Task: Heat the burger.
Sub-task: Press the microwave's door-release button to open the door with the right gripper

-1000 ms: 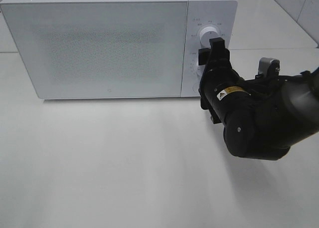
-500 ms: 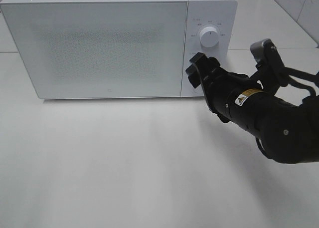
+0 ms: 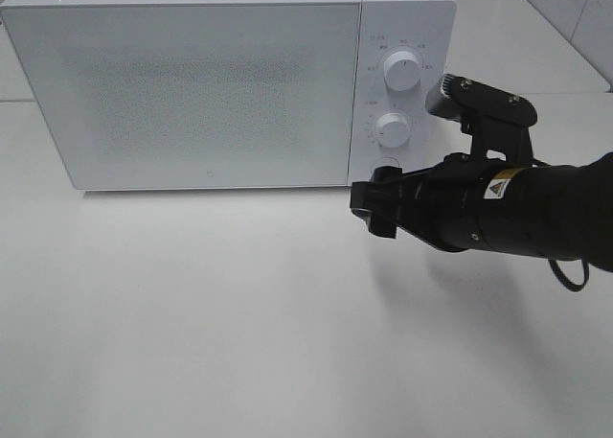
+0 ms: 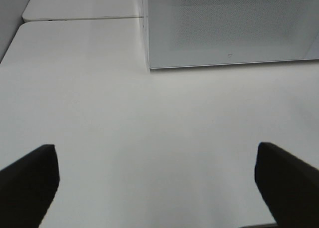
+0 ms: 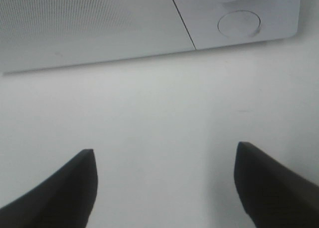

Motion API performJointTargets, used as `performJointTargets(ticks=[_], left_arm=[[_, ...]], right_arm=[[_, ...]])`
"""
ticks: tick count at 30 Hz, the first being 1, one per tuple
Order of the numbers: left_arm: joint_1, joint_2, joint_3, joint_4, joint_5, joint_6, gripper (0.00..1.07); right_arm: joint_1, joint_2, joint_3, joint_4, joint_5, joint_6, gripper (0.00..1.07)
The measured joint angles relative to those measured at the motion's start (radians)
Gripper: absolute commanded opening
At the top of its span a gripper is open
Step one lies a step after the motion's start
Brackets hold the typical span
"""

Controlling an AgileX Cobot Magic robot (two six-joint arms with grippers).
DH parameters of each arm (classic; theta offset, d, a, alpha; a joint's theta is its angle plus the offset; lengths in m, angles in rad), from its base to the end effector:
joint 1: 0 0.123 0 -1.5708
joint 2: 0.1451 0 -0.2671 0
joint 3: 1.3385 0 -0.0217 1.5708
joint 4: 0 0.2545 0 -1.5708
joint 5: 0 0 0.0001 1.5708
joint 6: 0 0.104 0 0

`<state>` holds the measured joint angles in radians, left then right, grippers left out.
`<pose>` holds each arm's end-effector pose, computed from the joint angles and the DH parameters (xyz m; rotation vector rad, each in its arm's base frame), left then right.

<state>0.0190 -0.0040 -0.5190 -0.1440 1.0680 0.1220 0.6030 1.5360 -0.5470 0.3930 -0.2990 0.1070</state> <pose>0.0246 -0.0126 0.2789 0.1133 2.0181 -0.0825 0.2439 0.1537 0.1418 -0.0680 2.2321 0.4830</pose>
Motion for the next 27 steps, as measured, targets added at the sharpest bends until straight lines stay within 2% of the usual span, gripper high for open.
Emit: performJointTargets(ticks=[4, 8, 14, 16, 22, 27], left_arm=[[0.0, 0.0, 0.0, 0.0, 0.0, 0.0, 1.0], [0.0, 0.0, 0.0, 0.0, 0.0, 0.0, 1.0], [0.0, 0.0, 0.0, 0.0, 0.0, 0.0, 1.0], [0.0, 0.0, 0.0, 0.0, 0.0, 0.0, 1.0], [0.0, 0.0, 0.0, 0.0, 0.0, 0.0, 1.0], [0.0, 0.0, 0.0, 0.0, 0.0, 0.0, 1.0]], right_arm=[[-0.041, -0.045, 0.001, -0.054, 0.103, -0.029, 0.74], [-0.096, -0.134, 0.001, -0.156, 0.299, -0.031, 0.74], [-0.116, -0.22, 0.001, -0.224, 0.444, -0.031, 0.74], [-0.116, -0.315, 0.001, -0.265, 0.574, -0.029, 0.74], [-0.116, -0.435, 0.001, -0.273, 0.706, -0.029, 0.74], [-0.116, -0.597, 0.001, -0.277, 0.84, -0.028, 0.74]])
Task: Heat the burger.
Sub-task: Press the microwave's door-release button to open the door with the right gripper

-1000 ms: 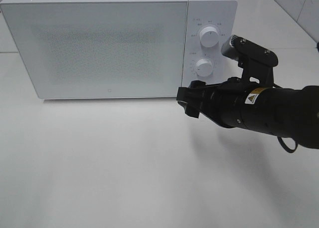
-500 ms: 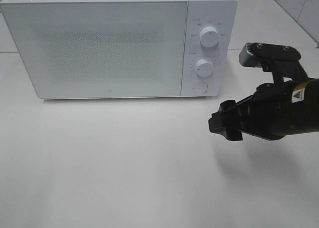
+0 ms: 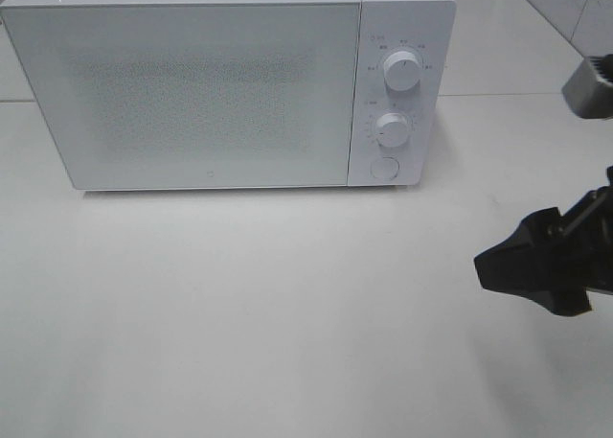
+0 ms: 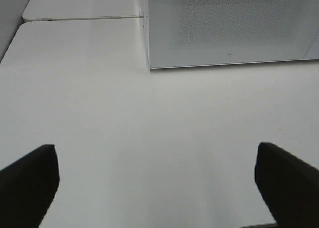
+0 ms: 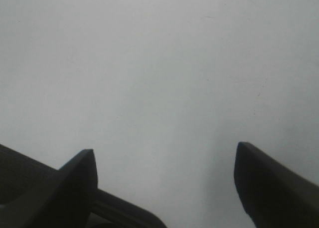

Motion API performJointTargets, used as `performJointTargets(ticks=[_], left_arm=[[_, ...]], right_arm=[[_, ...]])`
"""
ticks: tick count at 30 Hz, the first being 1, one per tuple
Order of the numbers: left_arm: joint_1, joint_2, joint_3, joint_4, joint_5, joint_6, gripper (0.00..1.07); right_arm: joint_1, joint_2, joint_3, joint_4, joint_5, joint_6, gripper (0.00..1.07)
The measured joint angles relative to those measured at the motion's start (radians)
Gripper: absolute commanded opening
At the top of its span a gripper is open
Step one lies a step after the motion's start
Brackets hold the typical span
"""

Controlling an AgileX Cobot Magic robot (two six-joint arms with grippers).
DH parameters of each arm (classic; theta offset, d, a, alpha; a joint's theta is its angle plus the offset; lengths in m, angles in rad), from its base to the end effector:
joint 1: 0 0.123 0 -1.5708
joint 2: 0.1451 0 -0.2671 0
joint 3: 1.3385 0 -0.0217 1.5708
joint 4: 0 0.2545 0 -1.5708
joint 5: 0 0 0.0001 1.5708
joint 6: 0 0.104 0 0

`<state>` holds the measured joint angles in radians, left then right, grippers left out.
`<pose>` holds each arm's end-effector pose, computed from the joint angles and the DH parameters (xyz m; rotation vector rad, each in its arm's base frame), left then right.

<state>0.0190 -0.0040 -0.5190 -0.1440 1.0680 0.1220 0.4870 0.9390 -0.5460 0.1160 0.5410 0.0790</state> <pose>0.0246 -0.0126 0.2789 0.1133 2.0181 -0.0825 0.1679 0.0959 0.2255 -0.4034 2.4141 0.3731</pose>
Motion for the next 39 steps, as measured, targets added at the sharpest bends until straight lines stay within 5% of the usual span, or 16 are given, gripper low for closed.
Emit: performJointTargets(ticks=[15, 24, 39], left_arm=[[0.0, 0.0, 0.0, 0.0, 0.0, 0.0, 1.0], [0.0, 0.0, 0.0, 0.0, 0.0, 0.0, 1.0], [0.0, 0.0, 0.0, 0.0, 0.0, 0.0, 1.0]], right_arm=[[-0.008, -0.347, 0.0, -0.128, 0.272, 0.06, 0.74], [-0.199, -0.593, 0.0, -0.168, 0.418, 0.08, 0.74], [-0.394, -0.933, 0.046, -0.205, 0.429, 0.058, 0.74]])
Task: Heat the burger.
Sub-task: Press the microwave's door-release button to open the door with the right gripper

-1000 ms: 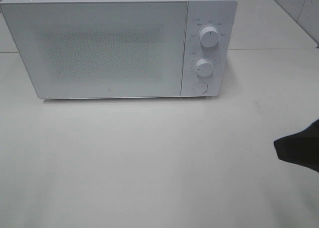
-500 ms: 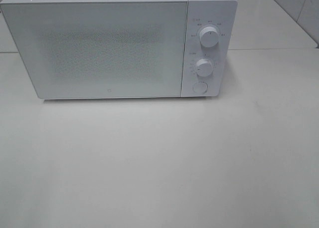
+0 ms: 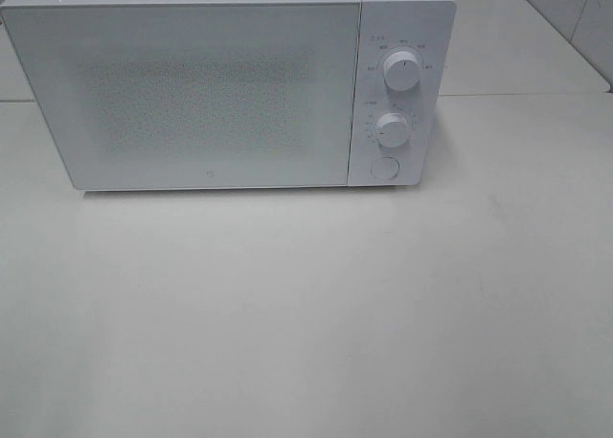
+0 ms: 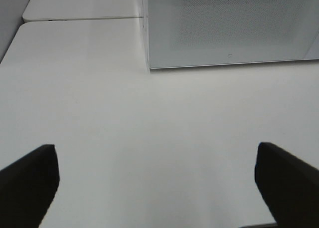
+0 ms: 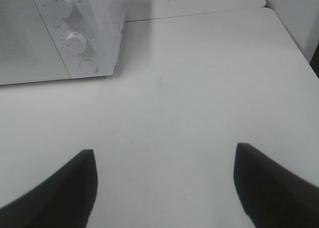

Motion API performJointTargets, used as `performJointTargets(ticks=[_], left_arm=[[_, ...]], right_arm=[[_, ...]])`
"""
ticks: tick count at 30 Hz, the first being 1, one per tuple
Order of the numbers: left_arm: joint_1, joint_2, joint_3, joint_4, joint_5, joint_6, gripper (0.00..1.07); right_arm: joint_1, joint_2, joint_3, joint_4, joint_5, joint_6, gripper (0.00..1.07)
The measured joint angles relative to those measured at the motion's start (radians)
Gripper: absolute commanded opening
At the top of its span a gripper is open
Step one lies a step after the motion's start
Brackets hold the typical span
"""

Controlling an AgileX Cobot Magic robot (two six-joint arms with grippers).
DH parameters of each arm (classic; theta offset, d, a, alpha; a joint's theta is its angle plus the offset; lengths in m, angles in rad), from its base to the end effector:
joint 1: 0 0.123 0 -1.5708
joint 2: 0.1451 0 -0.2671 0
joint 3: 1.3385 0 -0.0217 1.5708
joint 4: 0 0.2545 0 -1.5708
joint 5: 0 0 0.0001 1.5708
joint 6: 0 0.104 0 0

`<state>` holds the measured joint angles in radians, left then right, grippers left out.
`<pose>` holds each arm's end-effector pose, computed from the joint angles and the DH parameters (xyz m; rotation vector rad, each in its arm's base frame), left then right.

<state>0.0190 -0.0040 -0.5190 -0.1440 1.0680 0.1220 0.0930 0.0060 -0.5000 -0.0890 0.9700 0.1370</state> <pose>0.0246 -0.0126 0.2789 0.1133 2.0181 -0.0825 0.0333 -0.0046 0.2818 0.0420 1.9565 0.0464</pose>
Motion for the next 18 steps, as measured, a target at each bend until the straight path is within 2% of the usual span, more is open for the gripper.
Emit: performJointTargets(ticks=[18], left_arm=[[0.0, 0.0, 0.0, 0.0, 0.0, 0.0, 1.0]], right_arm=[[-0.014, -0.011, 0.009, -0.001, 0.001, -0.006, 0.74]])
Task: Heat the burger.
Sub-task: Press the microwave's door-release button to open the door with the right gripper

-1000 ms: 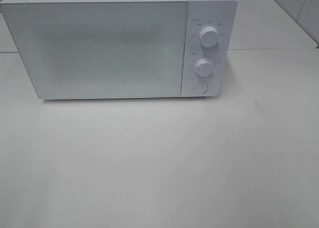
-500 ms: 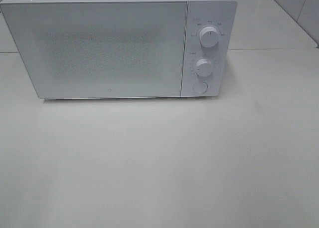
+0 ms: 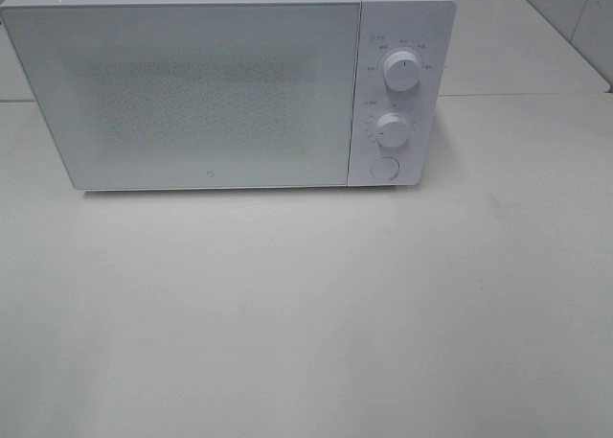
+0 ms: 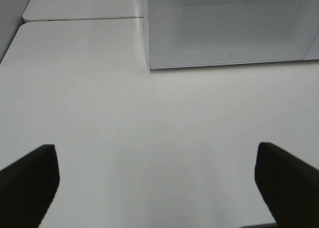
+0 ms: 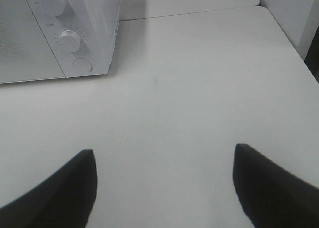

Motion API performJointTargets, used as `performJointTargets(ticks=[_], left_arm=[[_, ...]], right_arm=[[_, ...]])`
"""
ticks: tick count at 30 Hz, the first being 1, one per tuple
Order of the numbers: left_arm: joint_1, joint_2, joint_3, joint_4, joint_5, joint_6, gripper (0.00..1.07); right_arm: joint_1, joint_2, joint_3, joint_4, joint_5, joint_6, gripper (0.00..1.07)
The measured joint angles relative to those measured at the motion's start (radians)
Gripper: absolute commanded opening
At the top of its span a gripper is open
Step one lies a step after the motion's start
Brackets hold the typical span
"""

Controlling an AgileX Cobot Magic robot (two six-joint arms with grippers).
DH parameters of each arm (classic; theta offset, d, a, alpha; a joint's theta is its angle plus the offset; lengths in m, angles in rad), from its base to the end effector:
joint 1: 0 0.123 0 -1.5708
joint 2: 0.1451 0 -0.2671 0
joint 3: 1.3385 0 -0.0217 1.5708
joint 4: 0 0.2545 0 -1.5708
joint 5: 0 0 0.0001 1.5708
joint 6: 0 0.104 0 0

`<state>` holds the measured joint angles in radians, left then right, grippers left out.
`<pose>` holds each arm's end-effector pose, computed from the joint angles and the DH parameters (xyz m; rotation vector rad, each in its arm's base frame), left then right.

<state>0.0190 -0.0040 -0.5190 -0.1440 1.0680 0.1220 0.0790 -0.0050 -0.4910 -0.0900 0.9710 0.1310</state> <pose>0.0246 -0.0126 0.2789 0.1133 2.0181 -0.0825 0.0326 -0.0052 0.2794 0.0500 1.9551 0.0322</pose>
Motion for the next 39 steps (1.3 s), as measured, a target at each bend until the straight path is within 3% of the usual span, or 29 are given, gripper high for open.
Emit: performJointTargets(ticks=[13, 18, 39], left_arm=[[0.0, 0.0, 0.0, 0.0, 0.0, 0.0, 1.0], [0.0, 0.0, 0.0, 0.0, 0.0, 0.0, 1.0], [0.0, 0.0, 0.0, 0.0, 0.0, 0.0, 1.0]], right_arm=[[0.0, 0.0, -0.002, 0.0, -0.005, -0.001, 0.74], [0.0, 0.007, -0.014, 0.0, -0.1, -0.001, 0.74], [0.0, 0.463, -0.003, 0.0, -0.624, -0.001, 0.74]])
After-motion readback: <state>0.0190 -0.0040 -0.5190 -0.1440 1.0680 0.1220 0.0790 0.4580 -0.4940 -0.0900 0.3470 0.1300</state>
